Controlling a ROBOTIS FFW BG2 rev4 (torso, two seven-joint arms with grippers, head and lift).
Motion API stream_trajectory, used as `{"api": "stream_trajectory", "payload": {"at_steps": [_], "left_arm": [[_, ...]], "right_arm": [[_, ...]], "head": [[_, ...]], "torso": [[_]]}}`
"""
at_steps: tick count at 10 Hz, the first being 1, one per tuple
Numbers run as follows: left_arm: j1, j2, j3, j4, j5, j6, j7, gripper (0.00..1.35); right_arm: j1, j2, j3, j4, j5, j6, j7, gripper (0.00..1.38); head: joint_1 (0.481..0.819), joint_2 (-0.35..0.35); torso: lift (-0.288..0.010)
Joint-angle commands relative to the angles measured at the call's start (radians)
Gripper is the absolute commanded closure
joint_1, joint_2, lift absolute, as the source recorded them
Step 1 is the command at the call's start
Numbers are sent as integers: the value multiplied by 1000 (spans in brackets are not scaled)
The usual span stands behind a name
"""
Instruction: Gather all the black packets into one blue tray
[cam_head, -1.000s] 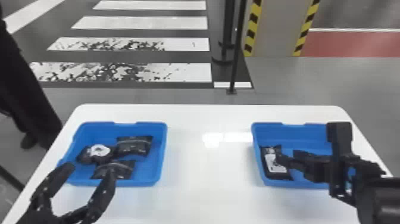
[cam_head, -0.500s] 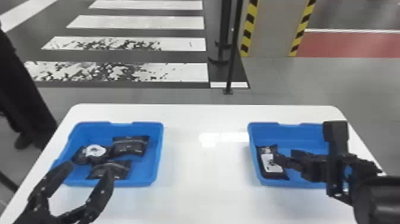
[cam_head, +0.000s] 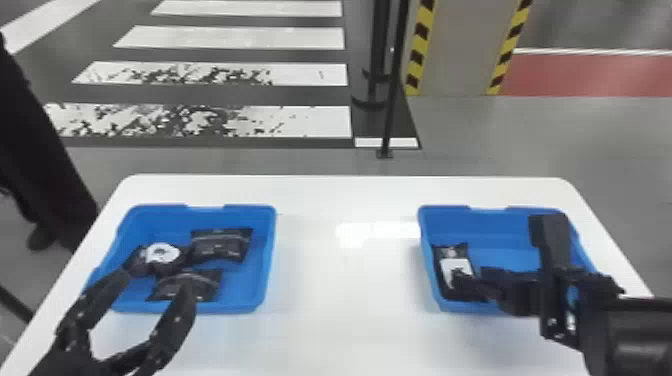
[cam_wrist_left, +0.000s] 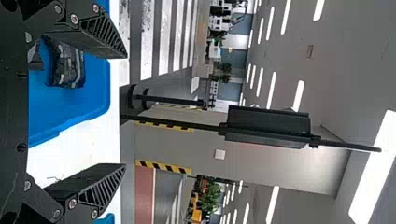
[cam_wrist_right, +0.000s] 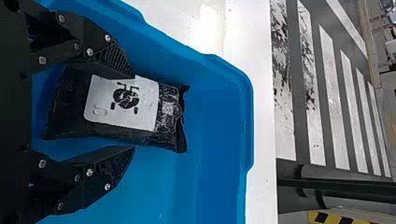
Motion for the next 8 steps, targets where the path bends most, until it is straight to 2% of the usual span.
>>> {"api": "stream_trajectory", "payload": {"at_steps": [1, 5, 6, 8], "left_arm": [[-3, 0, -2, 4, 3, -2, 1, 214], [-13, 3, -14, 19, 13, -7, -1, 219], [-16, 3, -16, 22, 15, -9, 1, 219], [-18, 3, -18, 24, 19, -9, -1, 219]], "right_arm": [[-11, -5, 8, 16, 2, 3, 0, 533], [-41, -20, 24, 72, 8, 27, 0, 539], [-53, -25, 28, 84, 8, 32, 0, 667], [-56, -27, 28, 82, 15, 32, -1, 1191]], "head": [[695, -5], [695, -12], [695, -15], [695, -18]], "torso": [[-110], [-110], [-110], [-110]]}}
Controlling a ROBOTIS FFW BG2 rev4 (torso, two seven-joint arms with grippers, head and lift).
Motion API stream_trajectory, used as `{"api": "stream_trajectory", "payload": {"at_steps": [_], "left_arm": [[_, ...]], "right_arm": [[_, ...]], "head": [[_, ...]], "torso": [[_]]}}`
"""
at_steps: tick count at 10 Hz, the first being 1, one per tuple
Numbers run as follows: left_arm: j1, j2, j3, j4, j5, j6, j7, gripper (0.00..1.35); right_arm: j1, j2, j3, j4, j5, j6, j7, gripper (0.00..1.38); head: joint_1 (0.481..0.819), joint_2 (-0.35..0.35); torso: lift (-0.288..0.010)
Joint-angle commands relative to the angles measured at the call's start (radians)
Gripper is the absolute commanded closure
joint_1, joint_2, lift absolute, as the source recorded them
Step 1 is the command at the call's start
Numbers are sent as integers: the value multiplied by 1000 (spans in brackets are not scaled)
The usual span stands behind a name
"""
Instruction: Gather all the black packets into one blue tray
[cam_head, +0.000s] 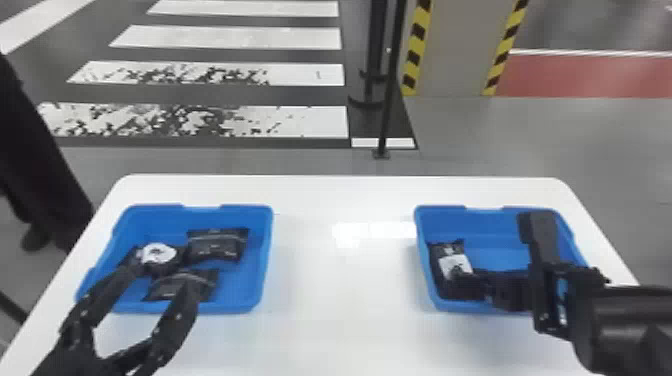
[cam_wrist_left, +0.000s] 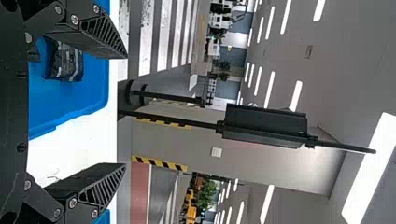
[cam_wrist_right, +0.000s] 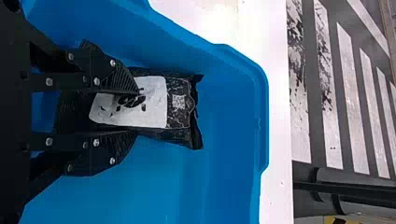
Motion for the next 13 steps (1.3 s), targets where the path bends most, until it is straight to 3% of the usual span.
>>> {"api": "stream_trajectory", "payload": {"at_steps": [1, 6, 9, 13], "left_arm": [[0, 0, 0, 2, 1, -2, 1, 219], [-3, 9, -14, 2, 7, -7, 0, 219], [-10, 21, -30, 2, 21, 0, 0, 217], [-84, 52, -72, 39, 73, 71, -50, 214]], "right_arm": [[0, 0, 0, -3, 5, -7, -1, 1276], [17, 0, -18, -39, 23, -83, 4, 1277], [88, 4, -90, -277, 103, -90, 4, 1277], [265, 1, -68, -636, 67, -90, 38, 1277]], "head": [[695, -21], [695, -27], [695, -68], [695, -93]], "torso": [[-110], [-110], [-110], [-110]]}}
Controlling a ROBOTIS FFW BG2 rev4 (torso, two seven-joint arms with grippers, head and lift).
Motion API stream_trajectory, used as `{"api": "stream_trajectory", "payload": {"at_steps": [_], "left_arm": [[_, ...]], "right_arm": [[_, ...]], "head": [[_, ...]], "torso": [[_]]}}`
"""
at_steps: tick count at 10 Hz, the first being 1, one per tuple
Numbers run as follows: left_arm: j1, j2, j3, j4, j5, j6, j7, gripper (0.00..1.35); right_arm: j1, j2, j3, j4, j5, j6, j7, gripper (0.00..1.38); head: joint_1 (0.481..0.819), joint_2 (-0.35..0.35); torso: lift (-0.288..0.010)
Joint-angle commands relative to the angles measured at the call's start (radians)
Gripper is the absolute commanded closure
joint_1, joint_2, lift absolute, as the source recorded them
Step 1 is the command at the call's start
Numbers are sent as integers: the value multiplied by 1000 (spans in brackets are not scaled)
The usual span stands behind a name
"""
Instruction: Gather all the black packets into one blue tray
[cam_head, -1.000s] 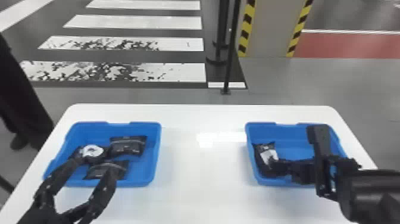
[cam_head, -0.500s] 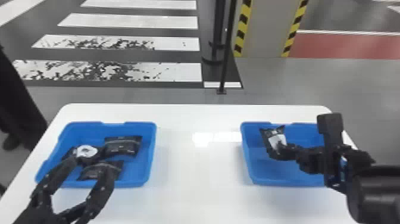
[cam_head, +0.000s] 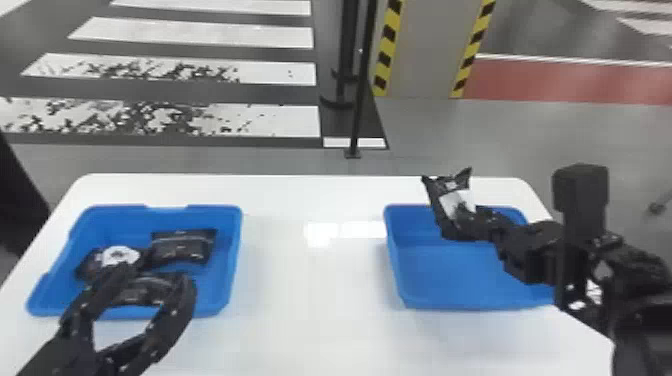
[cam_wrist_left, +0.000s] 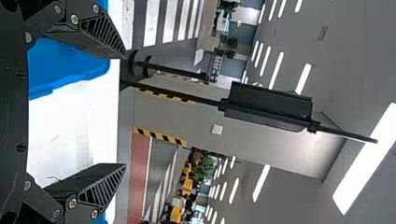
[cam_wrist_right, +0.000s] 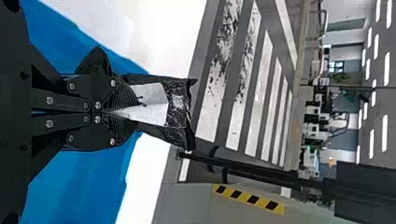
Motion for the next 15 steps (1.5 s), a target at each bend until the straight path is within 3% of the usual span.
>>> {"api": "stream_trajectory", "payload": {"at_steps": [1, 5, 7, 11, 15], "left_arm": [[-36, 16, -27, 5, 19, 30, -7, 214], [-112, 24, -29, 7, 77, 138, -68, 219], [-159, 34, -79, 7, 147, 185, -83, 219], [-247, 47, -154, 25, 240, 276, -109, 219], [-333, 53, -212, 88, 310, 273, -125, 237]], "right_arm": [[61, 1, 31, -101, -14, 0, 17, 1277], [115, 0, 122, -153, -54, -83, 94, 1277], [122, 1, 160, -153, -63, -96, 124, 1277], [119, -9, 222, -182, -69, -103, 163, 1277], [119, -12, 274, -192, -63, -103, 187, 1277]], "head": [[695, -80], [695, -1], [695, 28], [695, 10], [695, 12]], "torso": [[-110], [-110], [-110], [-110], [-110]]}}
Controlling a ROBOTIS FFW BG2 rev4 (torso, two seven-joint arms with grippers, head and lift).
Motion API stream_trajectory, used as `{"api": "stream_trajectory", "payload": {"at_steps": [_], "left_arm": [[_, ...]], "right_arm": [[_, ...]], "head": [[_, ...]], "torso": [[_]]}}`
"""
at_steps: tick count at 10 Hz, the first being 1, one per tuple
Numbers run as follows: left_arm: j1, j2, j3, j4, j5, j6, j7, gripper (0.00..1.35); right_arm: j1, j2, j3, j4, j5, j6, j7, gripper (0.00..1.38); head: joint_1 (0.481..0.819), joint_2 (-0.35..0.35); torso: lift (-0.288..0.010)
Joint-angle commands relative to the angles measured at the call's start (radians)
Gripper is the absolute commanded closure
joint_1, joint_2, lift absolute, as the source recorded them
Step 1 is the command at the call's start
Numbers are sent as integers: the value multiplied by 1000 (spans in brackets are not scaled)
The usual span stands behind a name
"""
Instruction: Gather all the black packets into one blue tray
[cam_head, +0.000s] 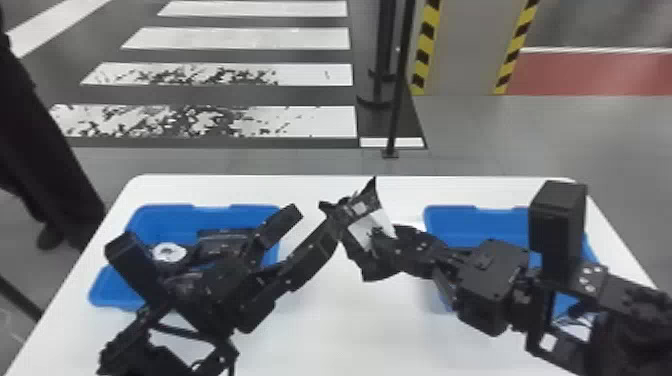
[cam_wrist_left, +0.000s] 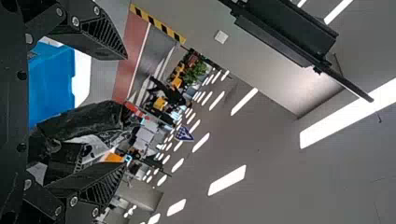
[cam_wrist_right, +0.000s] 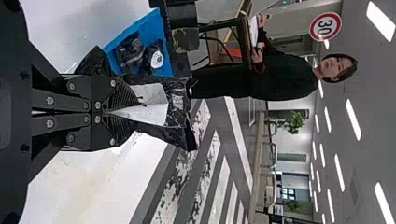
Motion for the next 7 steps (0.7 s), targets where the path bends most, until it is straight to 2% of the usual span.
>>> {"api": "stream_trajectory", "payload": {"at_steps": [1, 2, 3, 4, 5, 7], "left_arm": [[-27, 1, -21, 30, 33, -1, -4, 239], [-44, 1, -31, 49, 43, 2, -10, 263], [-62, 5, -47, 76, 51, 4, -14, 432], [-76, 7, -64, 106, 73, 2, -14, 657], [-84, 7, -72, 118, 79, -1, -14, 783], [-93, 10, -90, 135, 71, -79, -16, 1223]], "right_arm": [[0, -2, 14, -5, 9, 0, 8, 1277], [0, -2, 20, -7, 9, 0, 9, 1277], [0, -4, 22, -12, 9, 0, 9, 1277], [-2, -6, 28, -20, 13, 0, 12, 1277], [-5, -6, 32, -20, 11, 0, 12, 1277], [-5, -6, 38, -20, 11, 5, 14, 1277]], "head": [[695, 12], [695, 10], [695, 7], [695, 5], [695, -1], [695, -7]], "torso": [[-110], [-110], [-110], [-110], [-110], [-110]]}}
